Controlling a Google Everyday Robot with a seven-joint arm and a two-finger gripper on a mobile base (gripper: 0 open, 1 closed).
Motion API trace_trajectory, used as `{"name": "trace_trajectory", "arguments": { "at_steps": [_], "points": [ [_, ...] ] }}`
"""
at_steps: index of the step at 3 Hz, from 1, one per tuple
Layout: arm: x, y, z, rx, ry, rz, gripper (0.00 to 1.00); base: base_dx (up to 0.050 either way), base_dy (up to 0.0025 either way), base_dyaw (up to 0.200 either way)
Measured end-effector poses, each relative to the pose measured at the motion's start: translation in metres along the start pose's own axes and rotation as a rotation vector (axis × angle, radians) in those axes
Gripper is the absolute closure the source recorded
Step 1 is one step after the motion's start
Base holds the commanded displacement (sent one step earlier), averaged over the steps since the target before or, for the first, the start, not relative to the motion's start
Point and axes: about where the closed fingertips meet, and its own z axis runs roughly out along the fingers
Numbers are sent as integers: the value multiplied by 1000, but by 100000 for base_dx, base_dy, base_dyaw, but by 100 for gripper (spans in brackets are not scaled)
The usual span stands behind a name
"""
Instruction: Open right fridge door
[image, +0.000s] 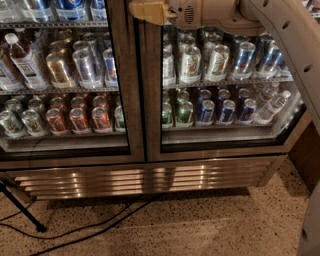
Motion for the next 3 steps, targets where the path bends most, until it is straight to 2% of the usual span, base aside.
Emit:
{"name": "trace_trajectory", "arguments": {
  "at_steps": [3],
  "points": [
    [3, -1, -1, -2, -1, 5, 100, 0, 0, 0]
  ]
}}
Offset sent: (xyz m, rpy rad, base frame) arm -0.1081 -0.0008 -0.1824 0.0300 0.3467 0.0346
